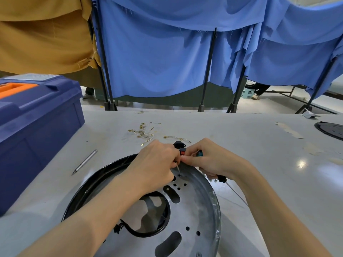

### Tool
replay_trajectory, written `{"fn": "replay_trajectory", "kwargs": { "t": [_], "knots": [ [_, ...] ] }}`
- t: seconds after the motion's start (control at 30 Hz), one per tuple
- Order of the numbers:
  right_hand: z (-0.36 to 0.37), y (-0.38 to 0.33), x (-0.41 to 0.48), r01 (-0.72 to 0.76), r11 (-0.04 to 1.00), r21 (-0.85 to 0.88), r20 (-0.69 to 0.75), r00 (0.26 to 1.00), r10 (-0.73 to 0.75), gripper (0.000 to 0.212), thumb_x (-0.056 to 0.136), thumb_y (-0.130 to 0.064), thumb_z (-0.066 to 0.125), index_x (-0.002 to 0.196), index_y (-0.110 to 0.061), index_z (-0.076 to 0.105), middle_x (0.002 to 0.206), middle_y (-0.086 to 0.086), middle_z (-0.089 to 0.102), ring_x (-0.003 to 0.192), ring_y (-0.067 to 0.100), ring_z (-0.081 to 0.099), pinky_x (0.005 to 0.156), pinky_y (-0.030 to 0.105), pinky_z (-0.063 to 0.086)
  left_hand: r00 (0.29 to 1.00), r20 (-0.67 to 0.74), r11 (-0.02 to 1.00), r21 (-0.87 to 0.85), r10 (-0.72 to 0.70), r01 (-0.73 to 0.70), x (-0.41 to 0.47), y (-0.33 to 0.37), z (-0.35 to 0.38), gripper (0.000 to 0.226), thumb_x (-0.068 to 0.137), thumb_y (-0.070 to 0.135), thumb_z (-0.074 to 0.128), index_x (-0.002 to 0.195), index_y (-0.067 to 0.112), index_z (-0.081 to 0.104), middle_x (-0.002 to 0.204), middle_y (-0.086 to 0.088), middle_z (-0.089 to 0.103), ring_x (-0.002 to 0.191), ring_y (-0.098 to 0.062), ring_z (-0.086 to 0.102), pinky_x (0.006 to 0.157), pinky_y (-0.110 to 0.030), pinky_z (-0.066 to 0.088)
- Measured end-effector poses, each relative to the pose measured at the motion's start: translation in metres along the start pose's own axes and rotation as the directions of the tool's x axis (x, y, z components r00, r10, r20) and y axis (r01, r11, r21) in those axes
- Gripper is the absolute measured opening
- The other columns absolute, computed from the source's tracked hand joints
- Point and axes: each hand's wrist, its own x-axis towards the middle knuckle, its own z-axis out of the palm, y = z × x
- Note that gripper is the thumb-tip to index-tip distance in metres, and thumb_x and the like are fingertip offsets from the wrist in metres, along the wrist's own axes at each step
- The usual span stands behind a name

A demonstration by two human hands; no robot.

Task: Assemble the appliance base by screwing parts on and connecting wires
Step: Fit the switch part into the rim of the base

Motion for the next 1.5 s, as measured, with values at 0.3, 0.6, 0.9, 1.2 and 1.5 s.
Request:
{"fn": "replay_trajectory", "kwargs": {
  "t": [0.3,0.6,0.9,1.2,1.5],
  "knots": [
    [-0.001,0.002,0.002,-0.020,1.000,-0.004,0.011,1.000,0.020,0.031,0.097,-0.032,0.060,0.089,-0.004,0.068,0.050,0.008,0.042,0.042,0.025,0.036,0.046,0.034,0.036,0.999,0.009,0.991,0.129,0.042,-0.043,0.000,0.006,-0.002,0.021,0.091,0.015,0.054,0.105,0.023,0.067,0.090,0.010,0.056,0.076,-0.016,0.033,0.055,-0.014,0.023],
    [-0.001,0.001,0.002,-0.036,0.999,0.004,0.023,0.999,0.036,0.032,0.096,-0.033,0.060,0.089,-0.002,0.067,0.056,0.013,0.041,0.047,0.027,0.036,0.047,0.034,0.037,0.998,0.024,0.989,0.136,0.053,-0.056,-0.001,0.008,-0.002,0.020,0.092,0.018,0.055,0.106,0.022,0.068,0.095,0.010,0.060,0.078,-0.015,0.035,0.056,-0.011,0.024],
    [-0.001,0.001,0.002,-0.040,0.999,0.007,0.022,0.999,0.040,0.028,0.096,-0.030,0.061,0.082,-0.006,0.067,0.053,0.014,0.041,0.046,0.027,0.036,0.047,0.035,0.037,0.997,0.053,0.988,0.137,0.059,-0.065,-0.001,0.014,-0.003,0.022,0.091,0.018,0.055,0.106,0.026,0.068,0.100,0.011,0.063,0.078,-0.015,0.031,0.053,-0.011,0.016],
    [-0.001,0.001,0.003,-0.033,0.999,0.005,0.024,0.999,0.033,0.030,0.096,-0.031,0.061,0.085,-0.005,0.067,0.053,0.013,0.042,0.044,0.026,0.037,0.046,0.034,0.037,0.998,0.056,0.986,0.162,0.041,-0.050,-0.001,0.011,-0.006,0.018,0.089,0.019,0.058,0.101,0.026,0.069,0.099,0.008,0.067,0.077,-0.013,0.032,0.063,-0.024,0.028],
    [-0.001,0.001,0.003,-0.021,0.999,0.025,0.034,0.999,0.020,0.028,0.096,-0.029,0.062,0.083,-0.005,0.068,0.048,0.008,0.043,0.039,0.022,0.035,0.039,0.026,0.035,0.997,0.040,0.992,0.101,0.073,-0.076,-0.001,0.012,-0.005,0.010,0.088,0.017,0.060,0.093,0.021,0.068,0.090,0.009,0.063,0.072,-0.011,0.032,0.057,-0.022,0.025]
  ]
}}
